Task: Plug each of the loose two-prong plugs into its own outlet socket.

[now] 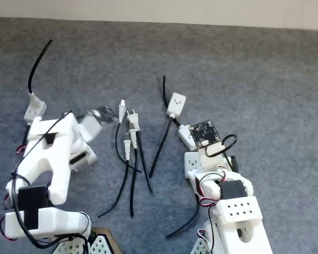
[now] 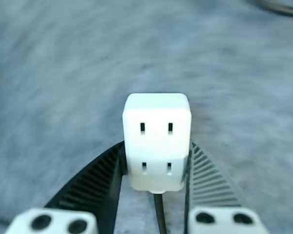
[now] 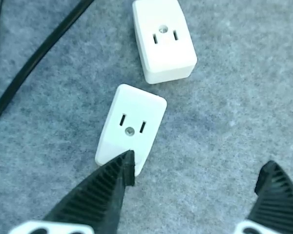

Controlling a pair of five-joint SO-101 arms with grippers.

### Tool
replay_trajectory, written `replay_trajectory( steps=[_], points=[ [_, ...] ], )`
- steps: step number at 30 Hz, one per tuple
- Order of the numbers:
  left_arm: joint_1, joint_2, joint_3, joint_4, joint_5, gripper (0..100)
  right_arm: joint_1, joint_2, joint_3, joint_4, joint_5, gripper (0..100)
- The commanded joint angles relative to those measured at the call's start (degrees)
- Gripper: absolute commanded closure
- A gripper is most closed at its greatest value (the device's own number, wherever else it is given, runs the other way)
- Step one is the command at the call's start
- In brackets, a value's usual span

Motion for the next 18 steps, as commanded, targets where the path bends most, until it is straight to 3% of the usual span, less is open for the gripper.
replay_trajectory(
  steps=[1, 6, 12, 18],
  points=[
    [7.78, -1.01, -0.48, 7.82, -6.51, 100, -0.66, 0.13, -0.48, -0.66, -0.18, 62.3],
    [15.25, -1.01, -0.48, 12.04, -10.9, 100, -0.66, 0.13, -0.48, -0.66, -0.18, 62.3],
    [18.86, -0.92, -0.48, 12.13, -6.68, 99, -0.66, 0.22, -0.48, -0.66, -0.18, 62.3],
    [17.01, -1.27, -1.63, 12.48, -4.57, 82, -0.66, 0.31, -0.48, -0.66, -0.18, 62.3]
  ],
)
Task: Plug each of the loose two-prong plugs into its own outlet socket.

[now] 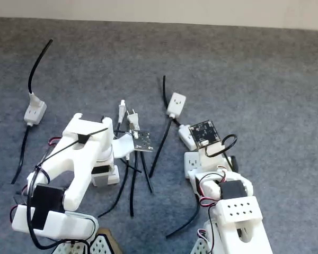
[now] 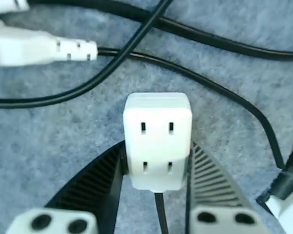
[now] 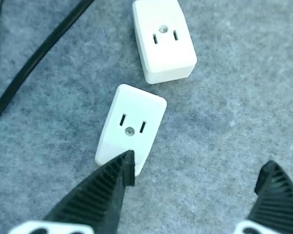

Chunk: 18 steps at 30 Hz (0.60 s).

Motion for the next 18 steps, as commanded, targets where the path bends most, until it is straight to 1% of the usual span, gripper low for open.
replay_trajectory(
  steps=[1, 5, 10, 13, 16, 18],
  points=[
    [-1.63, -1.8, -2.51, 0.97, 1.23, 80, -0.66, 0.31, -0.48, -0.66, -0.18, 62.3],
    [-3.91, -5.85, -6.55, 4.75, 1.14, 79, -0.66, 0.31, -0.4, -0.66, -0.18, 62.3],
    [-4.26, -11.56, -12.26, 11.69, 1.14, 79, -1.63, 0.4, -0.4, -0.75, -0.18, 62.3],
    [-5.41, -13.67, -14.99, 13.19, 1.85, 79, -2.86, 0.48, -0.66, 0.22, -0.09, 62.3],
    [-9.01, -13.93, -18.42, 12.04, 8.44, 79, -4.35, 0.66, -4.88, 2.59, -0.09, 62.3],
    [-12.09, -13.23, -20.88, 9.58, 14.77, 79, -6.99, 2.42, -9.1, 5.05, -0.44, 62.3]
  ],
)
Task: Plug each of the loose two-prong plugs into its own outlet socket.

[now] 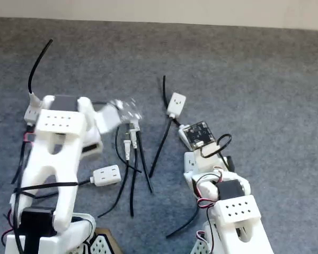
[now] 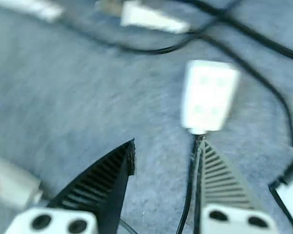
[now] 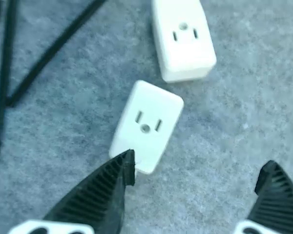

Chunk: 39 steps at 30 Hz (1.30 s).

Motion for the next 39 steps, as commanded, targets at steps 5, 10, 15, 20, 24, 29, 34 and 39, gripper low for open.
replay_trajectory(
  steps=[5, 10, 15, 20, 24, 29, 34, 39],
  points=[
    [-14.99, -0.57, -9.8, -10.02, 30.68, 79, -11.91, 18.24, -25.8, 8.75, -4.84, 62.3],
    [-25.89, -0.4, -9.54, -17.93, 36.57, 79, -17.89, 38.29, -42.95, 8.13, -10.37, 62.3],
    [-36.26, -0.4, -4.79, -27.43, 36.57, 78, -22.55, 56.22, -54.73, 6.2, -10.99, 62.3],
    [-42.24, -0.4, 3.47, -40.53, 36.57, 78, -26.15, 67.03, -64.4, 4.53, -18.2, 62.8],
    [-43.56, -0.4, 9.36, -47.21, 36.48, 78, -28.35, 67.74, -66.33, 1.01, -20.31, 72.0],
    [-44.35, -0.4, 11.82, -48.62, 36.4, 78, -28.79, 68.18, -65.1, -1.8, -24.79, 77.7],
    [-44.09, -0.4, 11.82, -48.62, 36.4, 78, -30.73, 68.09, -61.05, -4.35, -27.78, 75.5],
    [-44.09, -0.4, 11.82, -48.35, 36.4, 78, -35.47, 68.18, -57.89, -6.02, -28.04, 74.8]
  ],
)
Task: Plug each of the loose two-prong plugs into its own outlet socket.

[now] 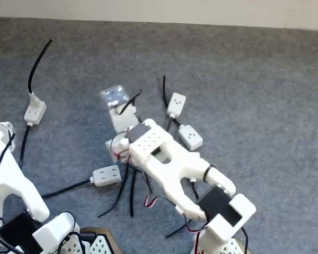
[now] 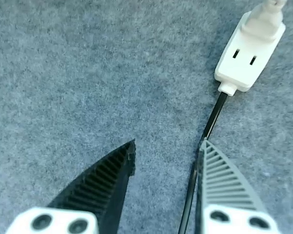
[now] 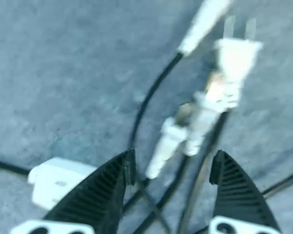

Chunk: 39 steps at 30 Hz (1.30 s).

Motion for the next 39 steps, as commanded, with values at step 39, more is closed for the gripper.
replay_trajectory(
  steps=[39],
  points=[
    [-0.57, -0.4, 2.33, -0.79, -3.43, 78, 4.7, 4.26, 1.54, -5.41, 3.25, 90.6]
  ],
)
